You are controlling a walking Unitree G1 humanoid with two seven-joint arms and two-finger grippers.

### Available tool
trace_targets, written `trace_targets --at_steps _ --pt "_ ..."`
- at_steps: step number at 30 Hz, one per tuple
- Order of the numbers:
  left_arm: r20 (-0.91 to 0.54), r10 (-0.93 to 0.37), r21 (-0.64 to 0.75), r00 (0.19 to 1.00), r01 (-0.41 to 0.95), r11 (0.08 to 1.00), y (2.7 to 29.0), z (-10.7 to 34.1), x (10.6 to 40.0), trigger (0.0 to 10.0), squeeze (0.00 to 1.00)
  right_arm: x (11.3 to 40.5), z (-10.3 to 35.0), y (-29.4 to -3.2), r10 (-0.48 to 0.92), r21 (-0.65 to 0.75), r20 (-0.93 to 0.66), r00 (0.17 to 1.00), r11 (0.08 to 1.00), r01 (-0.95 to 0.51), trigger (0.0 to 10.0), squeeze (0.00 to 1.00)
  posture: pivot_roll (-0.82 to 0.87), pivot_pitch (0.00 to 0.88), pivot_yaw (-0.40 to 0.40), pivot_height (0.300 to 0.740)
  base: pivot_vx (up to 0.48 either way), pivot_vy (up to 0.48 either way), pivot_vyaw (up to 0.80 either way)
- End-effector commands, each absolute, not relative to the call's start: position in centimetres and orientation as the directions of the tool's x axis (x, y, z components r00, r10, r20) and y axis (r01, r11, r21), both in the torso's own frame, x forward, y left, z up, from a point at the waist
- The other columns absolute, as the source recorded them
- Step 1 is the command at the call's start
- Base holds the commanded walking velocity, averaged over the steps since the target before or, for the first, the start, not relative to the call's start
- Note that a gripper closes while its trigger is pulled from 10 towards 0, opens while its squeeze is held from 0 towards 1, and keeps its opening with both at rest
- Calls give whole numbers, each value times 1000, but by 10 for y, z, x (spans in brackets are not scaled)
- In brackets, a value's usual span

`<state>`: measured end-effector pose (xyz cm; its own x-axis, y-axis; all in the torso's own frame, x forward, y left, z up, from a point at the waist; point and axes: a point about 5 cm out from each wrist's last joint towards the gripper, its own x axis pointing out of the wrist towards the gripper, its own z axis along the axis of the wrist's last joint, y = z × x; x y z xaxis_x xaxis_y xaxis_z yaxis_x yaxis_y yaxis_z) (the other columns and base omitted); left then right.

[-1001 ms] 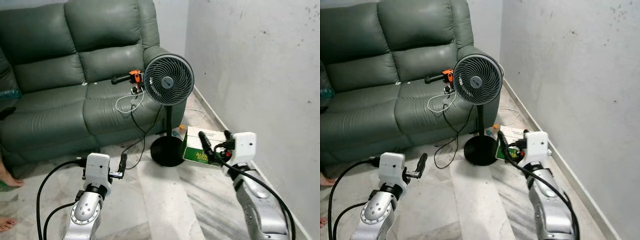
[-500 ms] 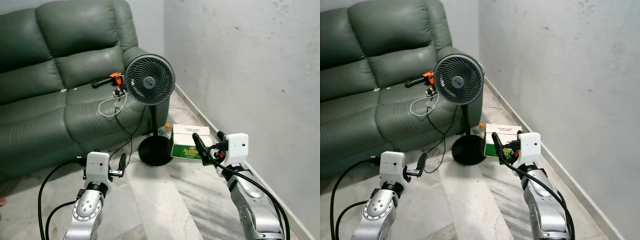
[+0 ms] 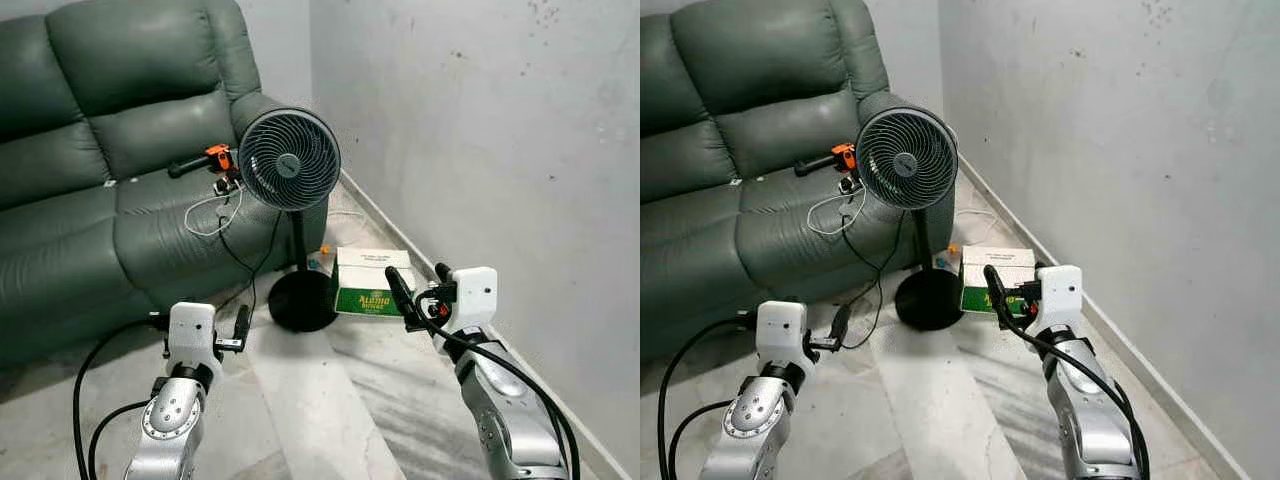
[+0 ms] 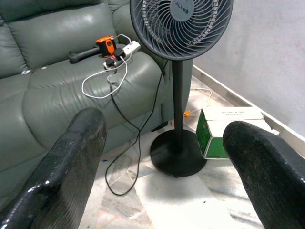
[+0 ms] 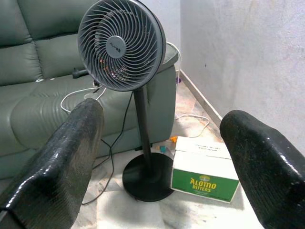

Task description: Hang keys on a hook

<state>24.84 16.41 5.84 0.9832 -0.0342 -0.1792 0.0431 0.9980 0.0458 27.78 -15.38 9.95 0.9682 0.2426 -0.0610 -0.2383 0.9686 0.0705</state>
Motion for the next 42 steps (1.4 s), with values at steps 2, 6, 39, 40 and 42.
trace_targets --at_steps 2,6,39,40,42 --pt "-196 -16 52 980 27 998 168 56 249 10000 0 278 99 -153 241 69 -63 968 969 -237 10000 0 -33 0 59 740 0 251 -800" --pt "-197 -14 51 980 24 998 168 56 249 10000 0 278 100 -154 241 65 -60 969 969 -237 10000 0 -34 0 56 740 0 266 -800" --pt "-240 16 12 971 -13 1000 175 53 254 10000 0 280 104 -156 228 52 -42 973 973 -225 10000 0 -36 0 65 740 0 417 -125" --pt "-241 16 11 970 -14 1000 175 53 254 10000 0 279 104 -156 227 51 -42 973 973 -225 10000 0 -36 0 65 740 0 480 0" --pt "-241 17 14 970 -14 1000 175 53 254 10000 0 279 104 -156 225 51 -42 973 974 -223 10000 0 -36 0 65 740 0 480 0"
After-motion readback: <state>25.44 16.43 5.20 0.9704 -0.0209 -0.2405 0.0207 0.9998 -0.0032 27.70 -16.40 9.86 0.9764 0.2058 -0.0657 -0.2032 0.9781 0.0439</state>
